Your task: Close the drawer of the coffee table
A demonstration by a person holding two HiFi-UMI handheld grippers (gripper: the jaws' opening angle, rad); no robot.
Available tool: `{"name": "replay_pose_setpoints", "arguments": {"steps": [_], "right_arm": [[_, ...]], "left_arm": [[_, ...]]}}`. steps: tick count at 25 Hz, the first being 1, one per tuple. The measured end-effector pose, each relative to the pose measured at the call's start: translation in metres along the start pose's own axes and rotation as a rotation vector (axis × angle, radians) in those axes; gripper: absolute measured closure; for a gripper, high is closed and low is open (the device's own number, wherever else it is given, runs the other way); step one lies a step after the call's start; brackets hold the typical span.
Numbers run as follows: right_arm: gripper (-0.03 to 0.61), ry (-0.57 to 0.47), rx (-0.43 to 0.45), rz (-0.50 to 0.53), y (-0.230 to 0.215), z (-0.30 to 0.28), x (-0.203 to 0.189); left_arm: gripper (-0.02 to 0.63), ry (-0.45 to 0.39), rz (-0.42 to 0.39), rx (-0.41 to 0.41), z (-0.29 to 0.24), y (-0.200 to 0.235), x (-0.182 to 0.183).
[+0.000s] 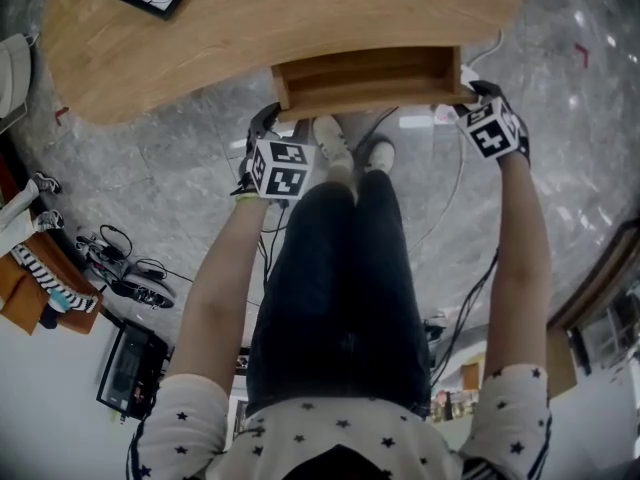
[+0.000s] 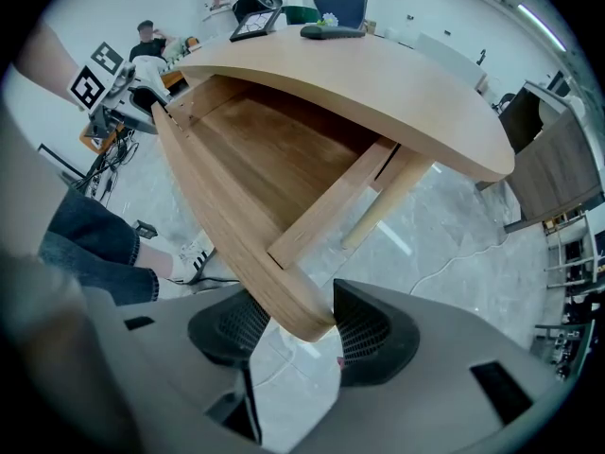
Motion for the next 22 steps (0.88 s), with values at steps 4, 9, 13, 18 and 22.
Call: {"name": "replay_pose_setpoints", "arguments": {"steps": [4, 9, 13, 18, 22], "right_arm": [[0.362, 0.009, -0.005, 0.004, -0.003, 0.0, 0.001], [0.364, 0.013, -0.002, 0.014, -0.004, 0.0, 0.001], [0.364, 0.017, -0.007, 0.014, -0.009, 0.001, 0.002], [0.364, 0.016, -0.005, 0.025, -0.011, 0.0, 0.005], [0.364, 0.018, -0.012, 0.023, -0.015, -0.001, 0.005]], "left_arm": [[0.407, -0.005, -0.005, -0.003, -0.001, 0.001, 0.001], [0.407, -0.006, 0.001, 0.0, 0.0, 0.0, 0.001], [0.407, -0.013, 0.011, 0.0, 0.0, -0.001, 0.005], [0.407, -0.008, 0.016, 0.011, -0.002, 0.0, 0.006], [0.407, -0.016, 0.022, 0.019, -0.003, 0.0, 0.01]]}}
Point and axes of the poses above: the fingertips, and each gripper's own axes: z backward along the fingers, y to its left, x out of its top, the point moved 10 cm from there along z, backward along the fingers, and after that the axes turned 15 degrees about z, right-handed, at the moved point
